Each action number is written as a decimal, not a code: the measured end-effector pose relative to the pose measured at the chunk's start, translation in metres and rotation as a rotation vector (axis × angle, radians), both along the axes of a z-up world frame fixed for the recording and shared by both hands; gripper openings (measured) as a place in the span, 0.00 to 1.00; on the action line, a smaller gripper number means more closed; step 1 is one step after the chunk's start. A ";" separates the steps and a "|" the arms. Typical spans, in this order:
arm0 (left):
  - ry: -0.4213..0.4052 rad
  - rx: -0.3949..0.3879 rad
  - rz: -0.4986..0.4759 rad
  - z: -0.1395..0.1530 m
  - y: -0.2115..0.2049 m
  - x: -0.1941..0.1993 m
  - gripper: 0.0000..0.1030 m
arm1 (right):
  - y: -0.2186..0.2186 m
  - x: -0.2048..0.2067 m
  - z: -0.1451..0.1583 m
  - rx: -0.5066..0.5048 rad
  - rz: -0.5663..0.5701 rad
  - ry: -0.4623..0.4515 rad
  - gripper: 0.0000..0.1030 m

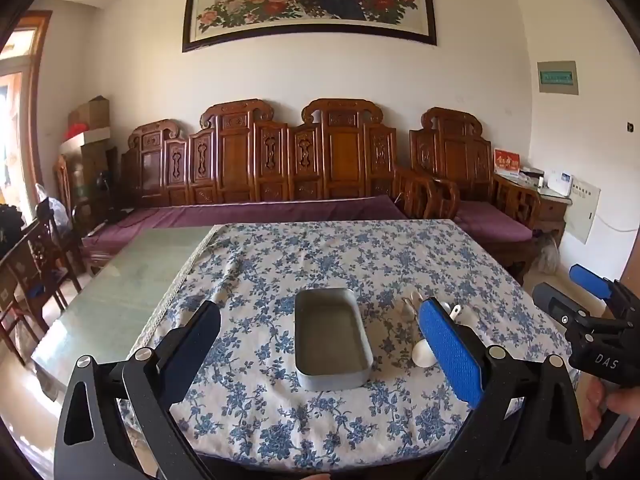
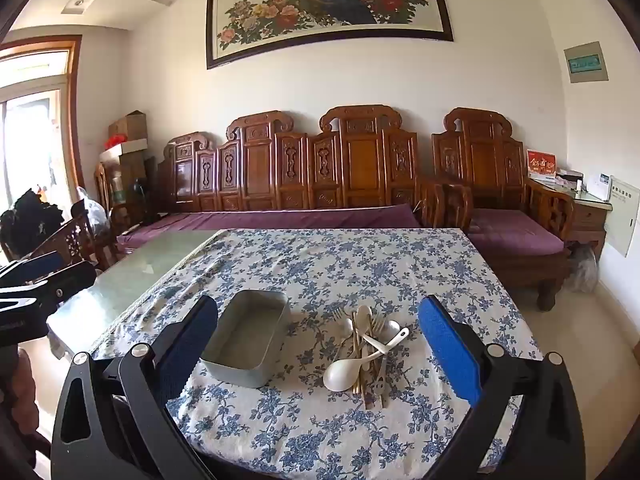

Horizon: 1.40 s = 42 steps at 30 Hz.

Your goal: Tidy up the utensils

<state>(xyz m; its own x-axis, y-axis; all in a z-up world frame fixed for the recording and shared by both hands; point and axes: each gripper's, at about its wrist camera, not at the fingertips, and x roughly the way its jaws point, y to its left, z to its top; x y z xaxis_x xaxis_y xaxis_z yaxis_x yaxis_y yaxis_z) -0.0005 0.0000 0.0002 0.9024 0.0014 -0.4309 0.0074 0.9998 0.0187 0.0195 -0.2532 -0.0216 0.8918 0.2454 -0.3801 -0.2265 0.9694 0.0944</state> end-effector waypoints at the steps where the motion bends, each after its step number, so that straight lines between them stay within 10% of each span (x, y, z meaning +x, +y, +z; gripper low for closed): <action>1: 0.002 -0.001 -0.001 0.000 0.000 0.000 0.94 | 0.000 0.000 0.000 -0.002 0.001 0.003 0.98; 42: -0.020 -0.007 -0.009 0.012 -0.002 -0.008 0.94 | 0.002 -0.004 0.002 0.018 0.012 -0.010 0.98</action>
<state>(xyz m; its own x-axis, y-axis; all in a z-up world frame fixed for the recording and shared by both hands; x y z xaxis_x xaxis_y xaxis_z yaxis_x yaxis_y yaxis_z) -0.0085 -0.0023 0.0126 0.9110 -0.0094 -0.4124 0.0158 0.9998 0.0121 0.0152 -0.2517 -0.0191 0.8925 0.2631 -0.3663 -0.2394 0.9647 0.1096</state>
